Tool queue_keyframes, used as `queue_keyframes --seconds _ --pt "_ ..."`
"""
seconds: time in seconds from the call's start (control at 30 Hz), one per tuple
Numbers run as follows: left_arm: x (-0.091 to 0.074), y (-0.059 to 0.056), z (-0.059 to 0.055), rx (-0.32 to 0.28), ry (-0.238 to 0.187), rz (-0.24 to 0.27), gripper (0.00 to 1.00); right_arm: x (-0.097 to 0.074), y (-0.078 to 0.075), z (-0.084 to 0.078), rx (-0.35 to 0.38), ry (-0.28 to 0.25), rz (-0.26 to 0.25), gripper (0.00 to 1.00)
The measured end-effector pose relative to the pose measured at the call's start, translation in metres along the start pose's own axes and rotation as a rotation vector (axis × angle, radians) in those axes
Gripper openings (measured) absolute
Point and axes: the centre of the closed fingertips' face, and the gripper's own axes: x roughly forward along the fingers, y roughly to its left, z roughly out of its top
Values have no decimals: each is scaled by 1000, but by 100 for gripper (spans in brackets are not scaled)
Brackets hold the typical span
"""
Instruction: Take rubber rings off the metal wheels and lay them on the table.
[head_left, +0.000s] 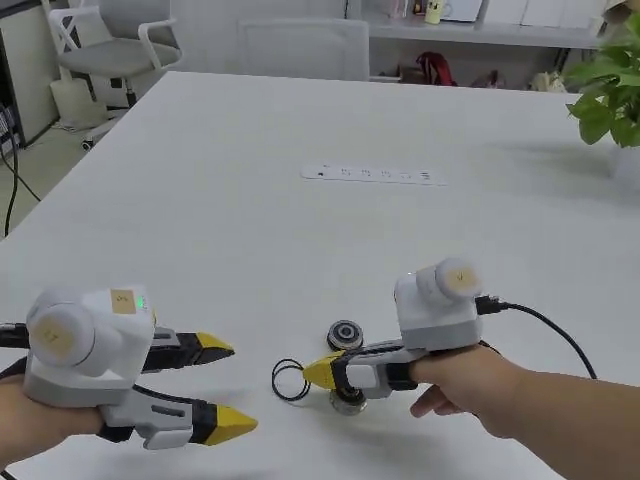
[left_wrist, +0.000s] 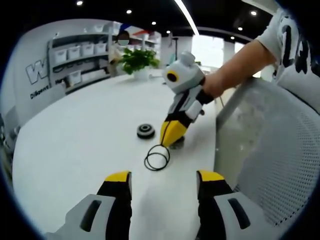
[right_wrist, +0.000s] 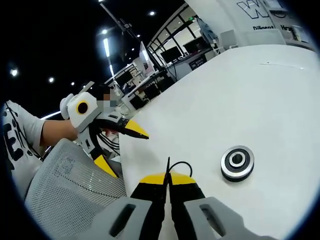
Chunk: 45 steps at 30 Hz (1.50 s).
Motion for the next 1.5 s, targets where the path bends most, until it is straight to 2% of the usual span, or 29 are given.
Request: queue_keyframes --seconds 0.47,1.1,1.5 --pt "1 -1 0 -3 1 -3 53 0 -2 0 -49 3 -27 0" --pt "1 0 0 -3 4 -3 53 -3 -7 0 -92 13 -54 16" --pt "2 9 0 -2 3 4 53 -11 -11 7 -115 -5 -61 20"
